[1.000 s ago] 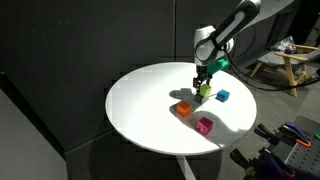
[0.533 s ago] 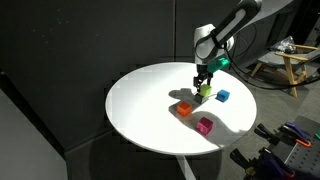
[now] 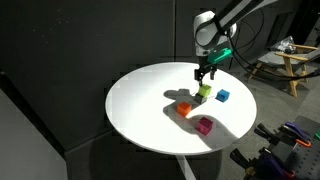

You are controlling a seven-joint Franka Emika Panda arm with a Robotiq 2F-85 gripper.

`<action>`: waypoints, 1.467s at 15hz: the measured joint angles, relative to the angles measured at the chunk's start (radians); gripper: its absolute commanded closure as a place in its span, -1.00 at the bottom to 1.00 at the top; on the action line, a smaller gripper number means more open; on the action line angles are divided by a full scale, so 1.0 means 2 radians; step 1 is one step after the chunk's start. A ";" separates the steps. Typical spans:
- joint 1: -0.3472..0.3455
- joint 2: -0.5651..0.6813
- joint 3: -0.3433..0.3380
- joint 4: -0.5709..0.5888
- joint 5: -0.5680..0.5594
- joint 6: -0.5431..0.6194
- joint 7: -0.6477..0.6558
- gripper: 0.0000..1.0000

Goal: Pick up the lime green block and put it on the gray block

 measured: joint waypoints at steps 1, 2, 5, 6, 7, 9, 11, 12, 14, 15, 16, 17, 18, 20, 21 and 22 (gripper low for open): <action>0.002 -0.008 0.000 -0.002 0.000 -0.007 0.006 -1.00; 0.003 -0.017 0.000 -0.006 0.000 -0.012 0.009 -1.00; 0.005 -0.050 0.000 -0.024 0.000 -0.022 0.010 -1.00; 0.005 -0.062 0.001 -0.033 0.000 -0.022 0.010 -1.00; 0.006 -0.074 0.001 -0.044 0.000 -0.022 0.010 -1.00; 0.005 -0.098 0.002 -0.066 0.000 -0.022 0.010 -1.00; 0.005 -0.122 0.003 -0.090 0.000 -0.022 0.010 -1.00; 0.005 -0.135 0.003 -0.103 0.000 -0.022 0.010 -1.00; 0.005 -0.160 0.003 -0.129 0.000 -0.022 0.010 -1.00; 0.005 -0.172 0.003 -0.141 0.000 -0.022 0.010 -1.00; 0.005 -0.185 0.003 -0.154 0.000 -0.022 0.010 -1.00; 0.005 -0.197 0.003 -0.166 0.000 -0.022 0.010 -1.00; 0.005 -0.209 0.003 -0.179 0.000 -0.022 0.010 -1.00; 0.005 -0.231 0.003 -0.203 0.000 -0.022 0.009 -1.00; 0.005 -0.242 0.004 -0.214 0.000 -0.022 0.009 -1.00; 0.005 -0.253 0.005 -0.224 0.000 -0.021 0.008 -1.00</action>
